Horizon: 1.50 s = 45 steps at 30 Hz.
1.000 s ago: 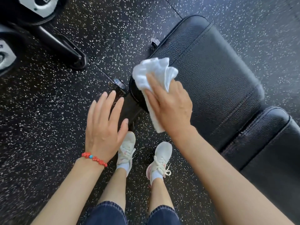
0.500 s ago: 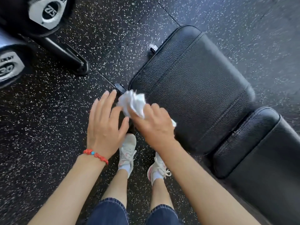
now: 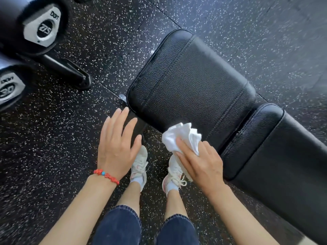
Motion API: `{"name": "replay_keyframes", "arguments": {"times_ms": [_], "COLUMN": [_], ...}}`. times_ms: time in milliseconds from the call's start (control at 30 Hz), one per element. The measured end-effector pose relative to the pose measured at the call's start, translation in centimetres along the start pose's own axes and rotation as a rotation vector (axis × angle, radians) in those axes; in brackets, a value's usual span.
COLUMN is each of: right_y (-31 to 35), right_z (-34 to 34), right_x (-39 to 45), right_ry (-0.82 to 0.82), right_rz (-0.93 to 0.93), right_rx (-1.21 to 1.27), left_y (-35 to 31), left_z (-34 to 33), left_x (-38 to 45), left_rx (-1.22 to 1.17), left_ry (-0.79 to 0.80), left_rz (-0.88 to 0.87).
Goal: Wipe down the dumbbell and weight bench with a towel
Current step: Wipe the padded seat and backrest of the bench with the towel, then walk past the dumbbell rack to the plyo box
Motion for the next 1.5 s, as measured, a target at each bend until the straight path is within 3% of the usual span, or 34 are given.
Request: {"name": "replay_keyframes", "arguments": {"times_ms": [533,1100,1500], "right_y": [4.4,12.6,13.0], "right_z": [9.7,22.3,26.8], "right_x": [3.3,5.9,6.8], "right_ry": [-0.132,-0.322,-0.165], "right_rz": [-0.579,-0.675,-0.599], "right_rx": [0.348,0.539,0.696], "left_y": [-4.3,-5.3,-7.4], "left_z": [10.6,25.8,32.3], "left_x": [0.4,-0.7,-3.3], "left_rx": [-0.038,-0.022,0.007], "left_ry": [-0.032,-0.133,-0.19], "left_rz": [-0.072,-0.052,0.208]}}
Point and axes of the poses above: each hand's wrist, its own x-axis towards the middle knuckle, its own z-axis out of the back of the hand, y = z × x, the point moved 4 cm from there along x, towards the middle knuckle, and after that the axes turned 3 degrees about x, right-handed, at the moved point
